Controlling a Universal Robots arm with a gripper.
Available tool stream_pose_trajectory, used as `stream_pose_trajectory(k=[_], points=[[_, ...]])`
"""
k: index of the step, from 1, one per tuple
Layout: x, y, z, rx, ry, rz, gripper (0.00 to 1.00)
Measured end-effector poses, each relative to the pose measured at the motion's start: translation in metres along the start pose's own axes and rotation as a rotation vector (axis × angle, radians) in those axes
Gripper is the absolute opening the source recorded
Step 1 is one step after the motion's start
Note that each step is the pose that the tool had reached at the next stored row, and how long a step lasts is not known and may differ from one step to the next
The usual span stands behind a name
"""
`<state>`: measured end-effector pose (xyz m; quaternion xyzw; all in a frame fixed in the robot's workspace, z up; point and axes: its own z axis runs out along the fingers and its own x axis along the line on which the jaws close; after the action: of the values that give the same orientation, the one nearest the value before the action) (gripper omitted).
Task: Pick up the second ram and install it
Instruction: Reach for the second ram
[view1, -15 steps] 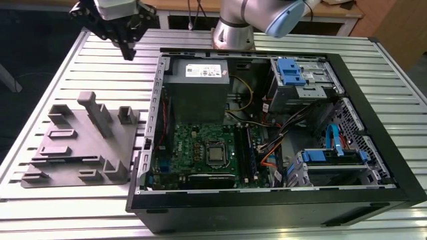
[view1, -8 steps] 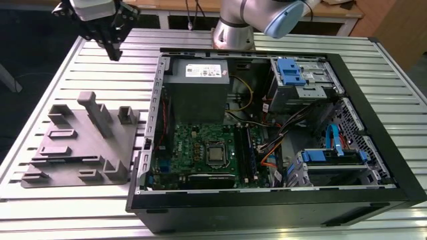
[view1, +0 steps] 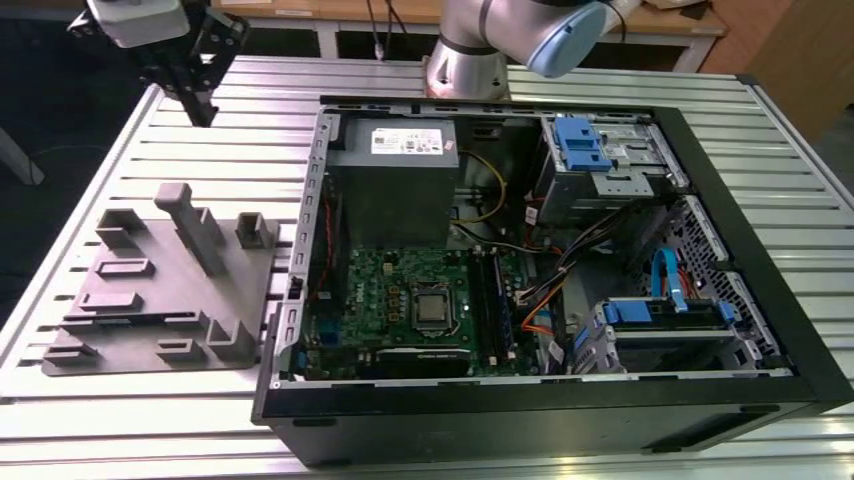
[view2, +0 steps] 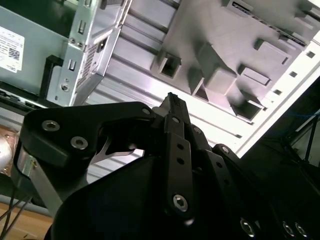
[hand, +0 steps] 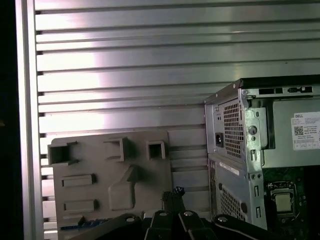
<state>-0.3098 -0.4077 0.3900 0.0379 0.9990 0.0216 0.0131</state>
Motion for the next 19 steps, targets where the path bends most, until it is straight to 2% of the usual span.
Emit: stream_pose_trajectory(k=[8, 19], points=[[0.0174, -0.0116, 0.0005, -0.0001, -0.0001, 0.0, 0.07], [0.0305, -0.03, 0.0023, 0.0, 0.0, 0.0, 0.07]])
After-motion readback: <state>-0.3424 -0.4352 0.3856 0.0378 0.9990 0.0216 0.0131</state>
